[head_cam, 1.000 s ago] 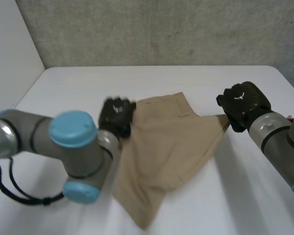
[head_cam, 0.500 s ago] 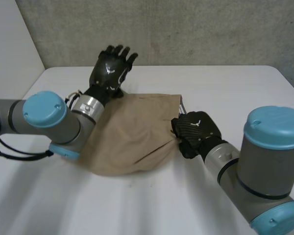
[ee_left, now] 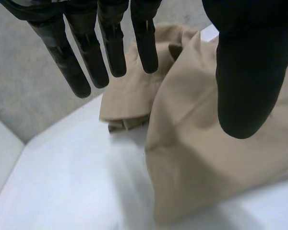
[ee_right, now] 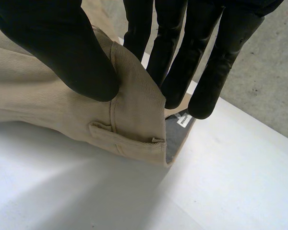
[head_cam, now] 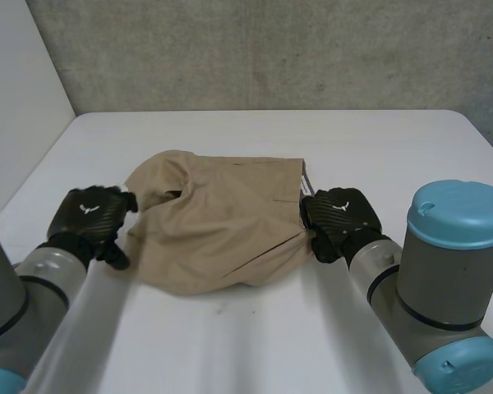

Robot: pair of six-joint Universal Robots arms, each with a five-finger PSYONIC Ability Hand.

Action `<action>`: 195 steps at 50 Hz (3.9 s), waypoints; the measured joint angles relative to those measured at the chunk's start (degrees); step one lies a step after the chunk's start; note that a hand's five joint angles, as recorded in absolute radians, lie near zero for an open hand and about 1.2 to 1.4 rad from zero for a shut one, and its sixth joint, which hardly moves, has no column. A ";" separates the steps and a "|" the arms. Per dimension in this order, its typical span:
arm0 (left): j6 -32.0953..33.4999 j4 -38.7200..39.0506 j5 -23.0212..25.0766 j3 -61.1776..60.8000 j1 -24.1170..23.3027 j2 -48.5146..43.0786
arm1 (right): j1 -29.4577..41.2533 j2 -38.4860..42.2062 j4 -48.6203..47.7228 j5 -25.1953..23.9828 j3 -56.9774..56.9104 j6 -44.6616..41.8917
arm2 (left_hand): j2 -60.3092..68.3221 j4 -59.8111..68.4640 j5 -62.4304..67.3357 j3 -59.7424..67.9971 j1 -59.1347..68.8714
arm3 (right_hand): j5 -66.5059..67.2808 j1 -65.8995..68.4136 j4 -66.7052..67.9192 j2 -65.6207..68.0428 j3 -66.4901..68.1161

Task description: Fold the shorts.

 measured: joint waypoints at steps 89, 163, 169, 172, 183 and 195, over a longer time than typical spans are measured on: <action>-8.85 -13.32 12.25 33.16 5.27 22.52 | -4.35 -20.25 25.77 1.17 -29.60 -24.45 | 40.20 39.90 37.60 39.89 35.95 | 0.14 0.00 0.00 0.00 0.00; -2.96 1.70 -1.83 1.30 -2.35 -3.72 | -4.98 5.58 5.68 3.55 -12.33 -26.62 | 40.36 40.12 37.61 39.97 35.95 | 0.28 0.00 0.01 0.00 0.00; 0.60 -7.34 -1.83 1.61 -2.41 3.51 | -4.71 0.81 11.20 3.16 -10.22 -27.85 | 40.36 40.12 37.60 39.97 35.95 | 0.28 0.00 0.01 0.00 0.00; 2.63 -11.96 -1.80 1.88 -2.44 6.55 | -4.60 -0.71 14.56 3.05 -9.53 -29.24 | 40.36 40.12 37.61 39.97 35.95 | 0.28 0.00 0.01 0.00 0.00; 11.61 -45.43 13.48 6.45 -1.20 28.89 | -4.98 -18.06 38.47 -0.66 -0.17 -44.00 | 40.37 40.13 38.04 39.97 35.95 | 0.29 0.00 0.01 0.00 0.00; 11.24 -26.48 18.62 7.61 3.36 17.78 | -6.22 -13.66 33.11 -5.21 -1.86 -42.22 | 40.37 40.13 38.04 39.99 35.95 | 0.49 0.00 0.01 0.00 0.00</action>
